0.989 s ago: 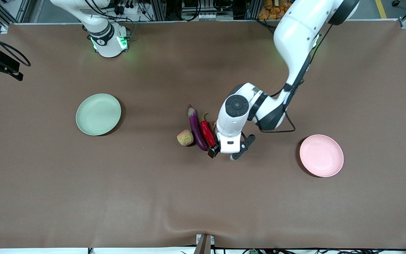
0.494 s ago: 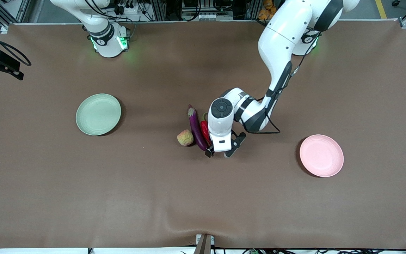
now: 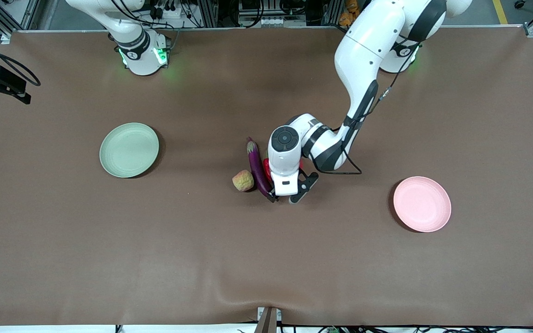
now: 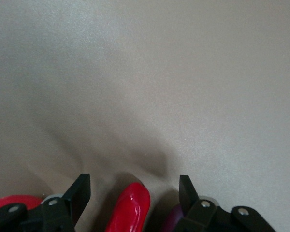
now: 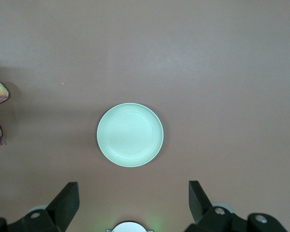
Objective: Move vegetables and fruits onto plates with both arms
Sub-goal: 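Lower the left gripper and grasp the red chili pepper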
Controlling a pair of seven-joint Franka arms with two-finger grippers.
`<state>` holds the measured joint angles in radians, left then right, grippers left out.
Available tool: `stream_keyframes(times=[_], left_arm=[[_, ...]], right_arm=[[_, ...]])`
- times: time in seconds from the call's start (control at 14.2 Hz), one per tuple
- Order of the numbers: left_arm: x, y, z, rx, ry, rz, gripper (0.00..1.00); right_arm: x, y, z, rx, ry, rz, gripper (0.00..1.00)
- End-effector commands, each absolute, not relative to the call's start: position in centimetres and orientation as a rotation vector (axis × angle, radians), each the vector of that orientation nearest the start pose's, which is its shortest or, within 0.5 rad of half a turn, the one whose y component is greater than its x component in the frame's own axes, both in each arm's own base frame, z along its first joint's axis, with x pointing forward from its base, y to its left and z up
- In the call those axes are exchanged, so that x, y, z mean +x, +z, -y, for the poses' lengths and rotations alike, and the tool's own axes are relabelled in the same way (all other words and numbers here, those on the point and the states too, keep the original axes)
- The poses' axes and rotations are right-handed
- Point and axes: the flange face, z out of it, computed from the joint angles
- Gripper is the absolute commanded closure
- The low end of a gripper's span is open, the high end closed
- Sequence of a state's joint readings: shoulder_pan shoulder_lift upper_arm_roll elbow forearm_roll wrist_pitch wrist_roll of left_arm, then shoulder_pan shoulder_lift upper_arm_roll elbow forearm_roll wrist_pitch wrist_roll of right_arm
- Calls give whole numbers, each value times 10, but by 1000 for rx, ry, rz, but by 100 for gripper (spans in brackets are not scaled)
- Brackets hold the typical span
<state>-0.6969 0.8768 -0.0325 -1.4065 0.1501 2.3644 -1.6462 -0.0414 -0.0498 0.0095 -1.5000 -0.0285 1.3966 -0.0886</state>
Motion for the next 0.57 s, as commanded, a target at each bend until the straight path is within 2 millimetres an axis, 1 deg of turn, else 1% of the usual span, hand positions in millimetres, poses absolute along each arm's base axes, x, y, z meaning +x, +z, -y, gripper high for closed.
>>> stream_keyframes(times=[0.0, 0.28, 0.35, 0.42, 0.49], left_arm=[[549, 172, 492, -2923, -196, 1206, 17], [543, 171, 496, -2920, -186, 1192, 21], [537, 170, 501, -2920, -182, 1176, 22], [535, 169, 502, -2918, -179, 1171, 22], [533, 170, 505, -2920, -176, 1168, 24]], right_arm=[[520, 673, 22, -3166, 90, 63, 0], [520, 673, 22, -3166, 90, 61, 0], [520, 673, 22, -3166, 90, 61, 0], [520, 673, 22, -3166, 90, 61, 0], [520, 673, 23, -3166, 90, 58, 0]])
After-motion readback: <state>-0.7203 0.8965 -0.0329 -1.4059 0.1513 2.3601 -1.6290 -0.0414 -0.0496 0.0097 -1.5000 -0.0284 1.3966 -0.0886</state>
